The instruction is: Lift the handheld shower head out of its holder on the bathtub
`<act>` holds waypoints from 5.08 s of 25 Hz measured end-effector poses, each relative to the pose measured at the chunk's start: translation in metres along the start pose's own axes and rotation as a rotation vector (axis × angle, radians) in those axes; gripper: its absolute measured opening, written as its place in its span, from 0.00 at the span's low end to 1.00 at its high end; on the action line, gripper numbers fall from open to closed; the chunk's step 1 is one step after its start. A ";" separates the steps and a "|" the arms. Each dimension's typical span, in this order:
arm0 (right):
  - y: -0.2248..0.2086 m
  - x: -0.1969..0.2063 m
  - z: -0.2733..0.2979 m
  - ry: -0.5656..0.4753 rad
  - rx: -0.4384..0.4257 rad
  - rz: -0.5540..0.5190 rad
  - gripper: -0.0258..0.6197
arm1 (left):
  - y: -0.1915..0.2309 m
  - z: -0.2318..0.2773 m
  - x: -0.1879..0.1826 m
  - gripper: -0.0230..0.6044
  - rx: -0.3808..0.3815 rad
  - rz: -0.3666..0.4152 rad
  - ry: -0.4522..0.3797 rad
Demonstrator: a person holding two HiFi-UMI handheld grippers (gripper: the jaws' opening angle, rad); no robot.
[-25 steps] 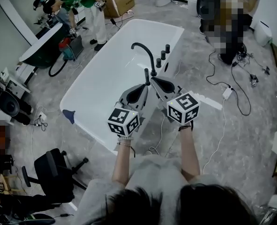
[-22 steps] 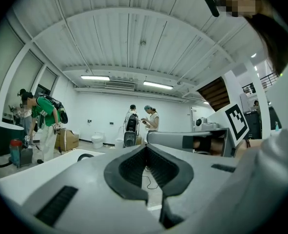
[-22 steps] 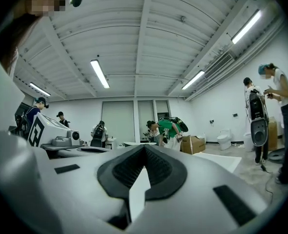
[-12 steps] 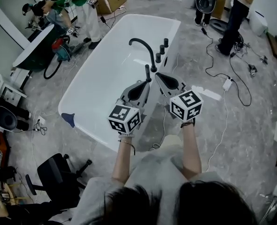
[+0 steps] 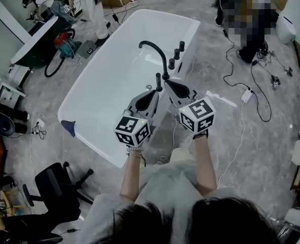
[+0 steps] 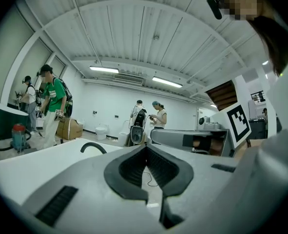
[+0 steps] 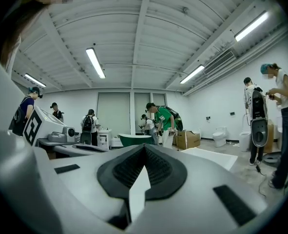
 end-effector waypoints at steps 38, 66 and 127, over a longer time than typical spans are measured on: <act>-0.129 0.128 0.130 0.228 -0.200 0.043 0.04 | 0.087 0.113 0.111 0.04 -0.324 -0.261 0.086; -0.147 0.250 0.197 0.418 -0.310 0.062 0.30 | 0.143 0.140 0.182 0.04 -0.369 -0.307 0.192; -0.120 0.159 0.167 0.341 -0.194 -0.045 0.24 | 0.112 0.116 0.127 0.04 -0.324 -0.304 0.115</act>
Point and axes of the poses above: the fingertips, and each gripper's own axes: z forward along the fingers, y to its left, x out of its underside, the point moved 10 cm from there along -z, backward along the fingers, and after that the axes turned 1 degree about -z, right-handed, at the moved point
